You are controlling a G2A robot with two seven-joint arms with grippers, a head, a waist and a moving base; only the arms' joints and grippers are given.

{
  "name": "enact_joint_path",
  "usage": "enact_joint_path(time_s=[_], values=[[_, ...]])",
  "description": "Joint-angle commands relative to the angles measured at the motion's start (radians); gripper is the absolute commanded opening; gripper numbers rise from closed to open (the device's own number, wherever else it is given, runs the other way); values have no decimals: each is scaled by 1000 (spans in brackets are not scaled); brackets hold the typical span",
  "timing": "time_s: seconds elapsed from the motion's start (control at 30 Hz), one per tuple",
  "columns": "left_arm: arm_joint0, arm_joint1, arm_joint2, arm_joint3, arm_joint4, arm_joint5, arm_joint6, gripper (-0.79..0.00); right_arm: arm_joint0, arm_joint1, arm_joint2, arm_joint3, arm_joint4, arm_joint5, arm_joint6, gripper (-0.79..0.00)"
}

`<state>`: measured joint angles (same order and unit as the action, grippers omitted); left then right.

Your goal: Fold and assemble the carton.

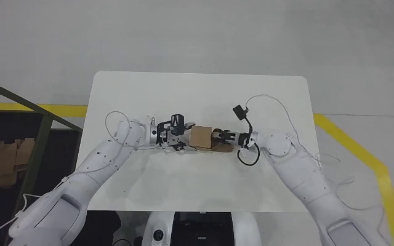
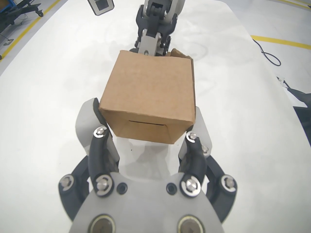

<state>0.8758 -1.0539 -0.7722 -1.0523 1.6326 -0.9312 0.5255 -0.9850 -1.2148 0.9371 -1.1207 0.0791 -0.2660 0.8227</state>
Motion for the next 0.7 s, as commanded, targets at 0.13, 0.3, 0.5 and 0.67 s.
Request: enact_joint_path(time_s=[0.13, 0.3, 0.5, 0.67], values=[[3, 0, -2, 1, -1, 0, 0, -172, -103, 50, 130, -132, -62, 47, 7, -785], [3, 0, -2, 1, 0, 1, 0, -172, -193, 84, 193, -301, -158, 169, 87, -785], [3, -1, -2, 2, -1, -2, 0, -172, -220, 89, 168, -375, -198, 254, 122, -785], [2, -2, -1, 0, 3, -2, 4, -175, -174, 67, 103, -309, -160, 239, 73, -785]])
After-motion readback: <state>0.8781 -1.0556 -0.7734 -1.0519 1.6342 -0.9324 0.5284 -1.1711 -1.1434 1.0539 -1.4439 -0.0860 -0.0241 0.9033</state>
